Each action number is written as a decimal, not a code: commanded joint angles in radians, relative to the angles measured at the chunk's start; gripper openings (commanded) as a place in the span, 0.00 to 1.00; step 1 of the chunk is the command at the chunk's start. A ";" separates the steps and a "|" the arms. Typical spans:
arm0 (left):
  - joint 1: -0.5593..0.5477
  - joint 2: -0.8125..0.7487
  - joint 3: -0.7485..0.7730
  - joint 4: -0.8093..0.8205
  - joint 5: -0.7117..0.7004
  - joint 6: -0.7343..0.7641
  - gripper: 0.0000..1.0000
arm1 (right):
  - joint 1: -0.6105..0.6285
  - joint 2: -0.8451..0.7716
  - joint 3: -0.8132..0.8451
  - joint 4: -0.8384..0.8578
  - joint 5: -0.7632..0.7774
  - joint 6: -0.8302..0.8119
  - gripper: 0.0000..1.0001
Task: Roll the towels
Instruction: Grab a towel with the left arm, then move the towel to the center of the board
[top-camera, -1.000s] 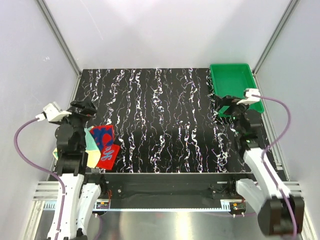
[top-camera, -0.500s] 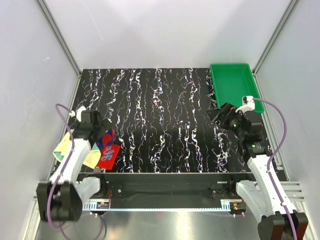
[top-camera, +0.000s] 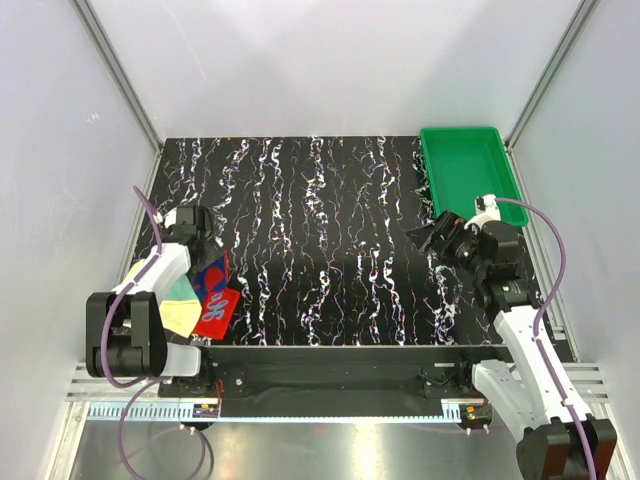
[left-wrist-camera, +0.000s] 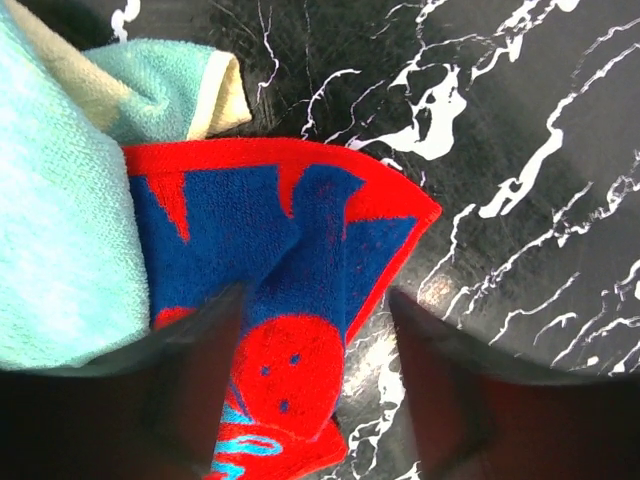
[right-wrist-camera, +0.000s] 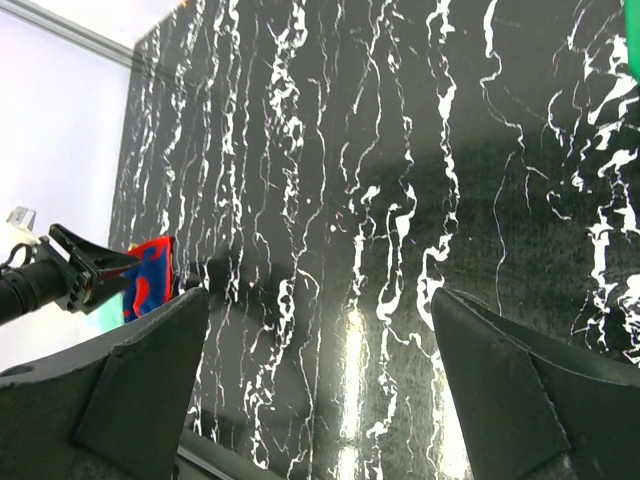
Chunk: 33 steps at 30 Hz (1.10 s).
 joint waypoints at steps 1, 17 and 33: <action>-0.001 0.022 0.034 0.043 -0.017 0.013 0.49 | 0.010 0.015 0.025 0.006 -0.030 -0.027 1.00; -0.001 -0.011 0.013 0.061 0.024 0.041 0.00 | 0.012 -0.046 0.025 -0.067 -0.031 -0.027 1.00; -0.233 -0.243 0.528 -0.250 0.153 0.142 0.00 | 0.013 -0.031 0.063 -0.089 -0.023 -0.021 1.00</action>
